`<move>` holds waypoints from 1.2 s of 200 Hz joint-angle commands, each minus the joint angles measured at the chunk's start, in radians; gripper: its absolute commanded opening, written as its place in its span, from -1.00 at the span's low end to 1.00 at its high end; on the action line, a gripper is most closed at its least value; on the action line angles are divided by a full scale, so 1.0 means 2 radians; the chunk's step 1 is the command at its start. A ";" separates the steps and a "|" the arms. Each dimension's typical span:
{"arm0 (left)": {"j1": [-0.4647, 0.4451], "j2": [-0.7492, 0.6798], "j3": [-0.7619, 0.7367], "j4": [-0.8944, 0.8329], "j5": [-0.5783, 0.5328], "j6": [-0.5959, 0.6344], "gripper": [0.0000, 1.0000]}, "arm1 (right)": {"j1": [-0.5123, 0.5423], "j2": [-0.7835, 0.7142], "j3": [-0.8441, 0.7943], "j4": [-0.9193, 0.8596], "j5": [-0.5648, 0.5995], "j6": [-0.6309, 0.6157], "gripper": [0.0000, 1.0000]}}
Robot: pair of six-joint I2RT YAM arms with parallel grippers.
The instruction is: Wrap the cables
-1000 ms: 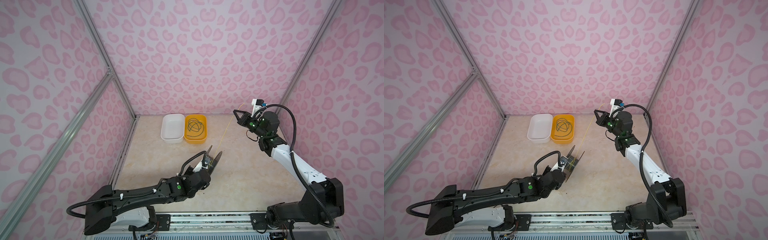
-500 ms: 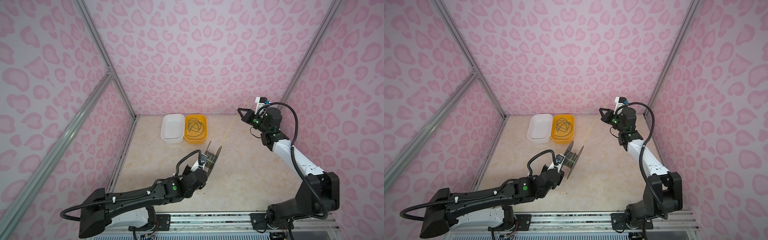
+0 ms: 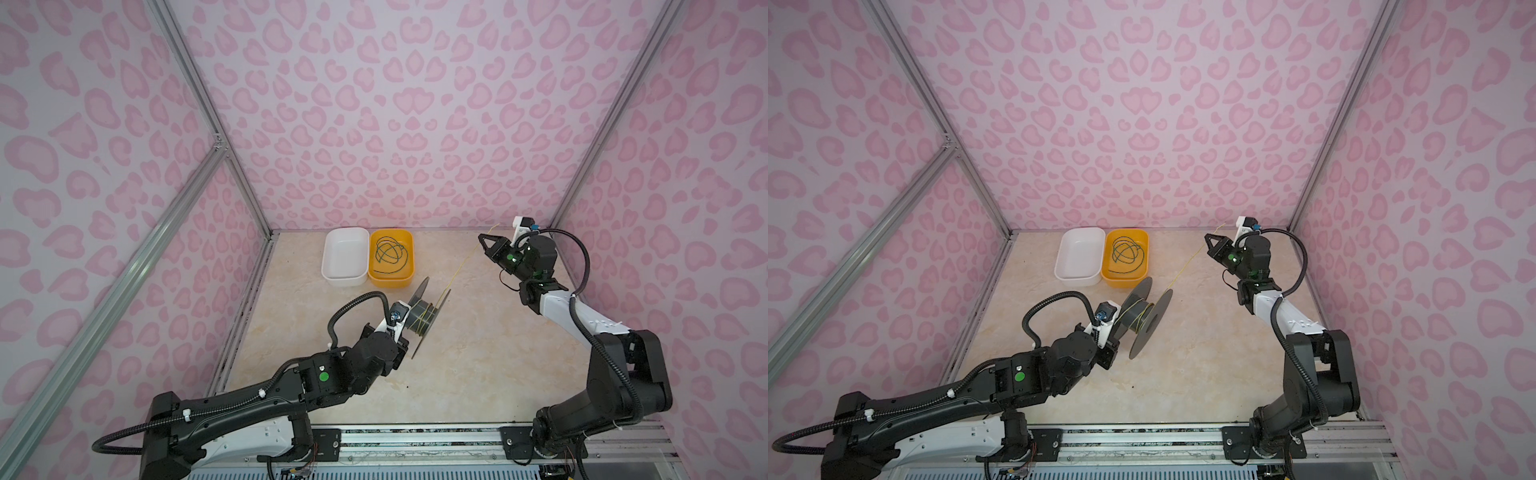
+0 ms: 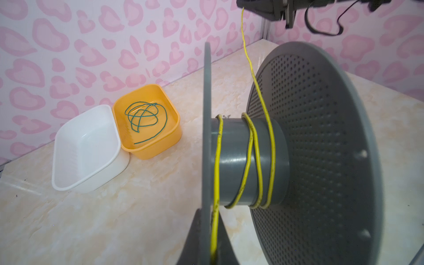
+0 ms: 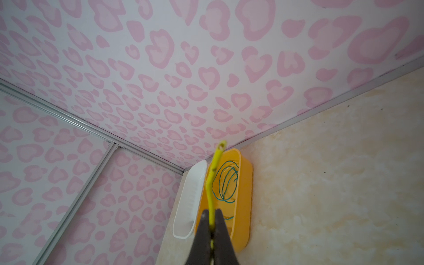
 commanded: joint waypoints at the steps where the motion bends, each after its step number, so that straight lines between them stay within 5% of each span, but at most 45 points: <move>1: 0.010 -0.018 0.016 0.023 0.040 -0.009 -0.92 | -0.003 0.006 -0.023 0.066 0.032 0.017 -1.00; 64: 0.114 -0.043 0.032 0.088 0.129 -0.081 -0.92 | 0.024 0.017 -0.097 0.112 0.047 0.039 -1.00; 103: 0.158 -0.014 0.053 0.129 0.132 -0.132 -0.92 | 0.072 0.018 -0.143 0.148 0.097 0.053 -1.00; 175: 0.190 0.077 0.102 0.188 -0.016 -0.230 -0.92 | 0.199 -0.043 -0.197 0.147 0.226 0.037 -1.00; 240: 0.191 0.175 0.157 0.190 -0.105 -0.222 -0.92 | 0.327 -0.146 -0.137 0.022 0.304 -0.077 -1.00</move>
